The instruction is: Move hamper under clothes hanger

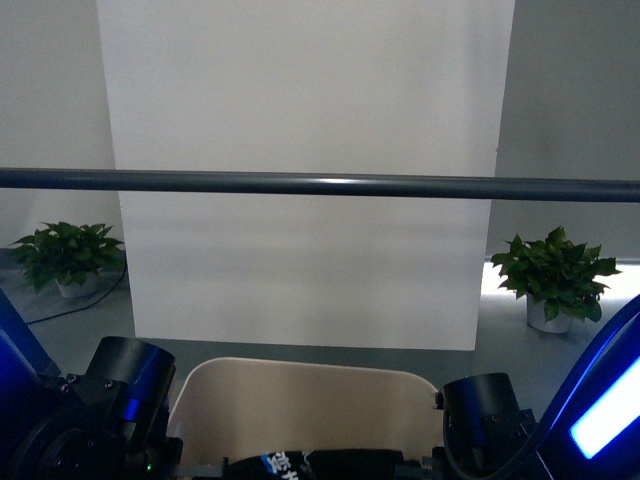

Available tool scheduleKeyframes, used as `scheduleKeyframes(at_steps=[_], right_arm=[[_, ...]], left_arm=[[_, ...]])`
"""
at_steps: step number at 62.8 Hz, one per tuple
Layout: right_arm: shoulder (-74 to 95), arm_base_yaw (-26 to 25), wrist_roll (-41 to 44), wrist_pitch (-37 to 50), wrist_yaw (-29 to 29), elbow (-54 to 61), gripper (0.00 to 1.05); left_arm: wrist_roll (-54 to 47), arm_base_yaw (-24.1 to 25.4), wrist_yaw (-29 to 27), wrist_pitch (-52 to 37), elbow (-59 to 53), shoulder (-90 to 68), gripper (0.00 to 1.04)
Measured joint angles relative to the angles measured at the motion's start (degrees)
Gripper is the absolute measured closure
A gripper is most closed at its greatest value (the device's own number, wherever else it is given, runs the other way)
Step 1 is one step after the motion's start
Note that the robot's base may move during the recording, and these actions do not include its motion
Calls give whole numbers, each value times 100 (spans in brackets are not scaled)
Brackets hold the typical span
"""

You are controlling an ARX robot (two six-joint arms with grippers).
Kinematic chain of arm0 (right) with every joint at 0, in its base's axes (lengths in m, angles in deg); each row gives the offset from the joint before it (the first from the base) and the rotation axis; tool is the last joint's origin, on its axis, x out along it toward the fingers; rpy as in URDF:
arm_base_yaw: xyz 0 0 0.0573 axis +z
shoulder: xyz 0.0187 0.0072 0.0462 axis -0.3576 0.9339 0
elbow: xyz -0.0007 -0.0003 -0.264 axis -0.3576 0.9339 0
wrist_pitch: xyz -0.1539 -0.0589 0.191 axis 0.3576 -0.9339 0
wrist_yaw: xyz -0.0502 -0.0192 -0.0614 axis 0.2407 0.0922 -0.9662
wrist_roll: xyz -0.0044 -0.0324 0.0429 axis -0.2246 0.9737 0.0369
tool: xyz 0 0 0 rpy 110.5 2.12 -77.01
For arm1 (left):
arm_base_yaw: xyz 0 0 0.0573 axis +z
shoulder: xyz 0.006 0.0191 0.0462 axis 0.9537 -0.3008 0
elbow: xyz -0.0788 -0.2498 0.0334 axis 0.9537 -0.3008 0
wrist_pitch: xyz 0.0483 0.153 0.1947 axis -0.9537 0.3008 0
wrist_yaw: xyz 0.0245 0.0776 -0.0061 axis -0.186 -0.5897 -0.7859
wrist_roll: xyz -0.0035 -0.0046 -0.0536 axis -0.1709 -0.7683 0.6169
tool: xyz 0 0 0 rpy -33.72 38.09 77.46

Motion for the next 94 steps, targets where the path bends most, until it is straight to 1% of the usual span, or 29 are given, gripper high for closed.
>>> scheduleKeyframes(at_steps=[6, 17, 35, 46, 69, 94], right_arm=[[144, -2, -20, -181, 133, -52, 102], [278, -17, -15, -352, 170, -188, 102], [289, -42, -11, -361, 164, -308, 102], [313, -77, 9, -516, 168, -308, 102], [581, -92, 57, -804, 240, -584, 102], [634, -92, 96, -861, 260, -710, 102]], left_arm=[[0, -20, -11, 162, -184, 0, 101], [28, -20, -13, 221, -343, 0, 101], [186, -79, 9, 219, -348, 13, 101], [328, -133, 85, 341, -350, -2, 101], [634, -136, 208, 520, -485, -214, 101], [776, -125, 267, 538, -485, -439, 101]])
